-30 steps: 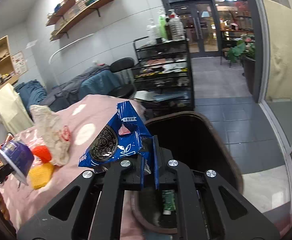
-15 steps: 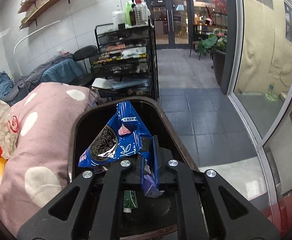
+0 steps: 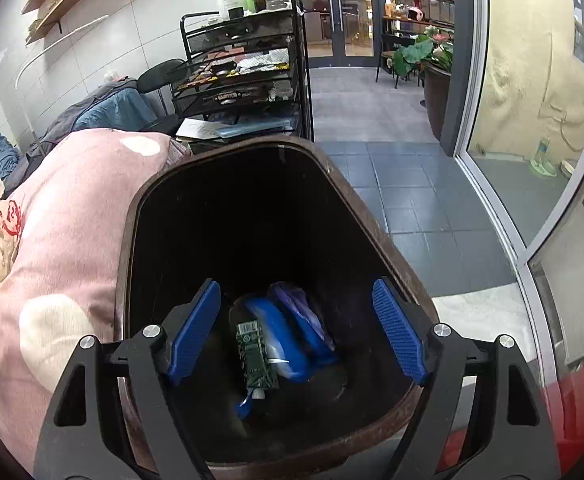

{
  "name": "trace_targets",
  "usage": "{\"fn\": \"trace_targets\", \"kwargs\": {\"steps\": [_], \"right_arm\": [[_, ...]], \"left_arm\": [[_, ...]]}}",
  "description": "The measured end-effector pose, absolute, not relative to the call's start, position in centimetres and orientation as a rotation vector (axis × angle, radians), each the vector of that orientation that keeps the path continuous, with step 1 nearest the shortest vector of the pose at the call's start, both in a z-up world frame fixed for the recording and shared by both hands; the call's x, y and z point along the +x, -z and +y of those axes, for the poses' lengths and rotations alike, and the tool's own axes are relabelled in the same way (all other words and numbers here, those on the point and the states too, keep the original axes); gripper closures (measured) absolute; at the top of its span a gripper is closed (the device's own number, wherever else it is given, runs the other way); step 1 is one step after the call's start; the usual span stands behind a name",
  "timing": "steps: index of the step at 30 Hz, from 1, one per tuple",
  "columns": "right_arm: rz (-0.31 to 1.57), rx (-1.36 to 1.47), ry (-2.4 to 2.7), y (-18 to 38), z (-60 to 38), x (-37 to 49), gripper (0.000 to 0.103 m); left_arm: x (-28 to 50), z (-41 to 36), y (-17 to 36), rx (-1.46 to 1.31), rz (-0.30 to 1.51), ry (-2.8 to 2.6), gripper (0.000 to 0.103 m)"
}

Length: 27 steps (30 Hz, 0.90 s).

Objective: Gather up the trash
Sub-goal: 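Drop the Oreo wrapper from the right tool and the cup from the left tool into the bin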

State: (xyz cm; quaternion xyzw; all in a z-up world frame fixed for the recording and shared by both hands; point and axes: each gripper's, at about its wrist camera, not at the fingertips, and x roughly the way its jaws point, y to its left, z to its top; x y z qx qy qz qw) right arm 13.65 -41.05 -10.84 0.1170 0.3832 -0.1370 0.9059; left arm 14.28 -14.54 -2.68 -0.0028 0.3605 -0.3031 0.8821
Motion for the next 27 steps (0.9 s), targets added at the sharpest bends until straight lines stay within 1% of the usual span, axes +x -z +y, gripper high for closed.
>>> {"fn": "trace_targets", "kwargs": {"steps": [7, 11, 18, 27], "right_arm": [[0.771, 0.266, 0.302, 10.1, -41.2, 12.2, 0.021], [0.726, 0.286, 0.329, 9.1, -41.6, 11.2, 0.016], [0.647, 0.302, 0.375, 7.4, -42.5, 9.6, 0.015], [0.597, 0.356, 0.446, 7.0, -44.3, 8.3, 0.013]], "left_arm": [[15.4, -16.9, 2.8, 0.004, 0.778, 0.686, 0.095], [16.2, -18.4, 3.2, 0.011, 0.798, 0.71, 0.095], [17.0, -21.9, 3.5, 0.084, 0.808, 0.726, 0.095], [17.8, -25.0, 4.7, 0.144, 0.856, 0.739, 0.095]]}}
